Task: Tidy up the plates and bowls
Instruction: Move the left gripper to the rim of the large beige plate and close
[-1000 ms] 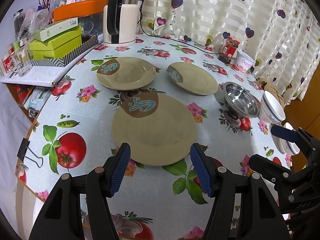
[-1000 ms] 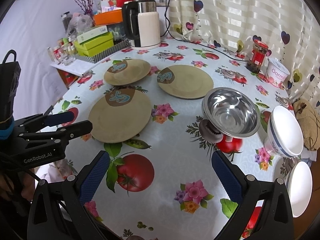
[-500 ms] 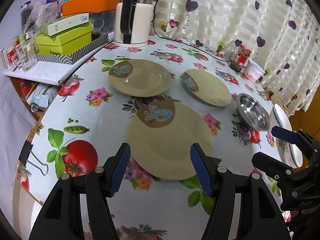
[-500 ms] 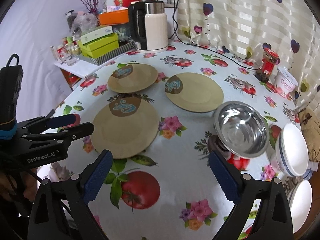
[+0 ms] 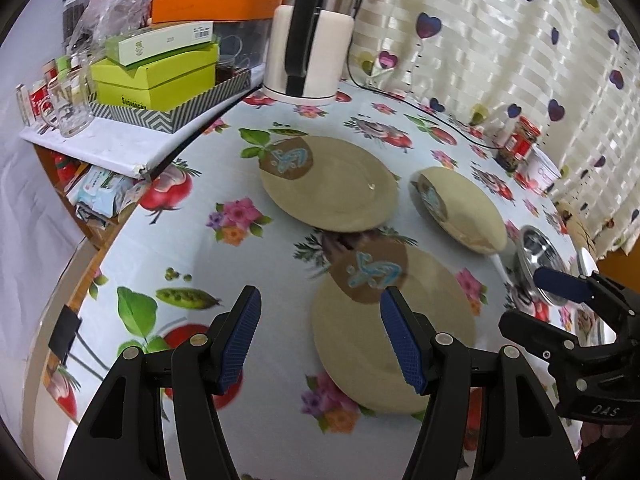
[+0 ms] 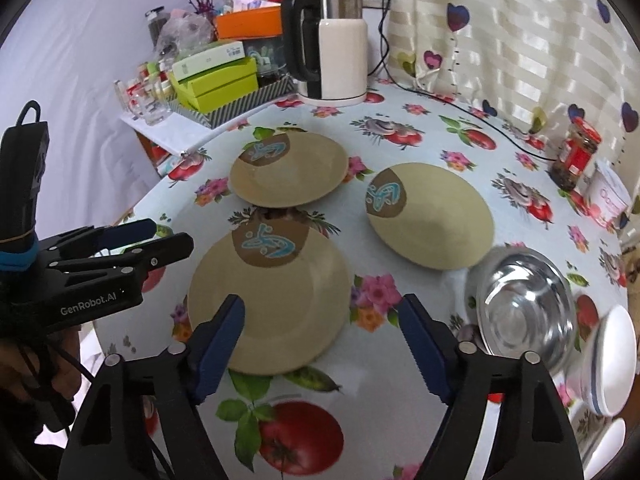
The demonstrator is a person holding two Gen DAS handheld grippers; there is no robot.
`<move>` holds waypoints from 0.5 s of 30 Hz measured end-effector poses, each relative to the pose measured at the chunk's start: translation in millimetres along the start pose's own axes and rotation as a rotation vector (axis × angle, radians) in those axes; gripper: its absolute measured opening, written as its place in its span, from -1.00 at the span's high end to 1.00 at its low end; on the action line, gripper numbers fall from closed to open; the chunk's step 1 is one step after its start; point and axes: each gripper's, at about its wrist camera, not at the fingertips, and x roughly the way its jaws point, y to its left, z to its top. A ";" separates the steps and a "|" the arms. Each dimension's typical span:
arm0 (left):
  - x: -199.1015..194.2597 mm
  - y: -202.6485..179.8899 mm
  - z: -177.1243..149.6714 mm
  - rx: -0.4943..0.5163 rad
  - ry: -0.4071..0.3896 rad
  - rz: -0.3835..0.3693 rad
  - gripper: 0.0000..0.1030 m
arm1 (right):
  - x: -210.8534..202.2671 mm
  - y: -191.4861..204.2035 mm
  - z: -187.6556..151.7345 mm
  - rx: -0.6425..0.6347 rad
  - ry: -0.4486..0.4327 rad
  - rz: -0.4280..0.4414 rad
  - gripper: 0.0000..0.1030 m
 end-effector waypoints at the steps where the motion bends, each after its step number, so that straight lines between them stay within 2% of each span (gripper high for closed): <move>1: 2.0 2.2 2.3 -0.004 0.000 0.002 -0.23 | 2.3 0.9 1.7 -0.002 0.001 0.003 -0.39; 10: 25.7 22.6 27.0 -0.037 0.006 0.015 -0.23 | 36.8 1.0 37.7 0.000 0.017 0.045 0.00; 15: 40.7 35.6 43.6 -0.068 0.006 0.006 -0.23 | 57.3 -1.2 57.4 0.017 0.025 0.063 0.01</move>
